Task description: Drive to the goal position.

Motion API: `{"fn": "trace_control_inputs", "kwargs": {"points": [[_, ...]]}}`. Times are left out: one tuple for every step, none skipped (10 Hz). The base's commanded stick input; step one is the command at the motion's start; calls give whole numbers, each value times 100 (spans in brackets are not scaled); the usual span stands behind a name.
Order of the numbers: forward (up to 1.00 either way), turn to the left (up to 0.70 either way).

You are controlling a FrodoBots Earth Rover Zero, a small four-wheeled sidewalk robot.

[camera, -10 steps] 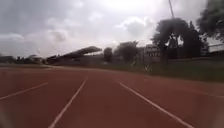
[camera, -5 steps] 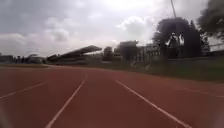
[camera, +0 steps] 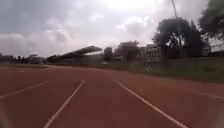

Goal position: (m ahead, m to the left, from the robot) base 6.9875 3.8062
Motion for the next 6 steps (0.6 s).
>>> {"fn": "trace_control_inputs", "kwargs": {"points": [[45, 0], [45, 0], [45, 0], [45, 0], [45, 0], [45, 0]]}}
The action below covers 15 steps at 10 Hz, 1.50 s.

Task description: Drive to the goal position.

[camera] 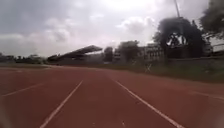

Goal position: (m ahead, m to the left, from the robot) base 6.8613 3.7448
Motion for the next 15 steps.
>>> {"fn": "trace_control_inputs", "kwargs": {"points": [[45, 0], [45, 0], [45, 0], [45, 0], [45, 0], [45, 0], [45, 0], [45, 0], [45, 0], [45, 0], [45, 0], [45, 0], [45, 0], [45, 0], [45, 0]]}}
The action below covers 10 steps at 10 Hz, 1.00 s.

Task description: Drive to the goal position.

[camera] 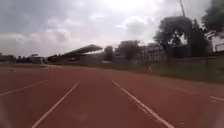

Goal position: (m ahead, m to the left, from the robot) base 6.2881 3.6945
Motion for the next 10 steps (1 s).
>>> {"fn": "trace_control_inputs", "kwargs": {"points": [[45, 0], [45, 0], [45, 0], [45, 0], [45, 0], [45, 0], [45, 0], [45, 0], [45, 0], [45, 0]]}}
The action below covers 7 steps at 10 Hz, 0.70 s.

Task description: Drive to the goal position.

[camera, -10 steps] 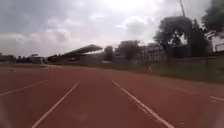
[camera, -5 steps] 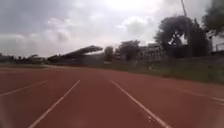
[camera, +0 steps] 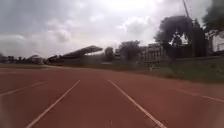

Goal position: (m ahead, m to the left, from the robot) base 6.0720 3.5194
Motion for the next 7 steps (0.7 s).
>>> {"fn": "trace_control_inputs", "kwargs": {"points": [[45, 0], [45, 0], [45, 0], [45, 0], [45, 0], [45, 0], [45, 0]]}}
